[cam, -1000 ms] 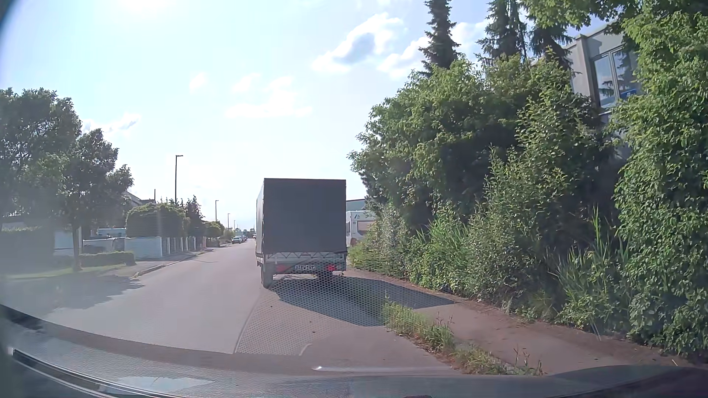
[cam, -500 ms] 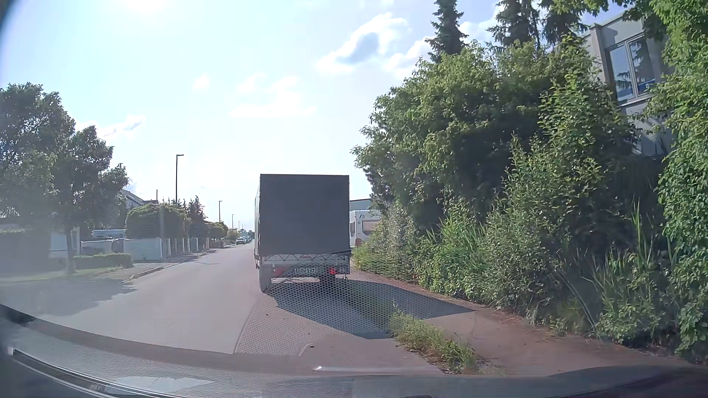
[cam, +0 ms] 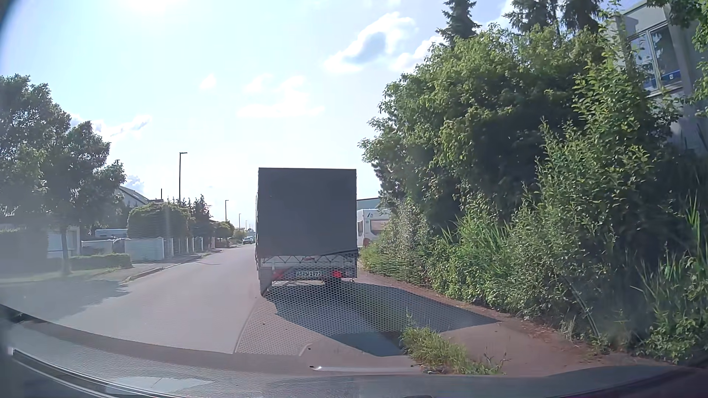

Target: Follow the waypoints while adhering to traffic rules and regulations

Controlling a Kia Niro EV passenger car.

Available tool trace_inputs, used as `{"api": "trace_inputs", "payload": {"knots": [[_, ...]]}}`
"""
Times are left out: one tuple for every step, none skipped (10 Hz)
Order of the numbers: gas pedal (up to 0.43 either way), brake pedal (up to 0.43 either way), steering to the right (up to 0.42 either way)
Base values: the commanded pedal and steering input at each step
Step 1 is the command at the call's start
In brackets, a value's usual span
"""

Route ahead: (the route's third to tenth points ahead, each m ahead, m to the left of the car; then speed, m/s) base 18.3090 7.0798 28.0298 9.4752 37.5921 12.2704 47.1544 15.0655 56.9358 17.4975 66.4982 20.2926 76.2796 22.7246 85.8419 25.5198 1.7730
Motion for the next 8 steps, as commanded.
{"api": "trace_inputs", "payload": {"knots": [[0.0, 0.012, -0.119], [0.0, 0.018, -0.12], [0.0, 0.018, -0.126], [0.0, 0.018, -0.14], [0.0, 0.012, -0.142], [0.0, 0.018, -0.142], [0.0, 0.012, -0.16], [0.0, 0.03, -0.178]]}}
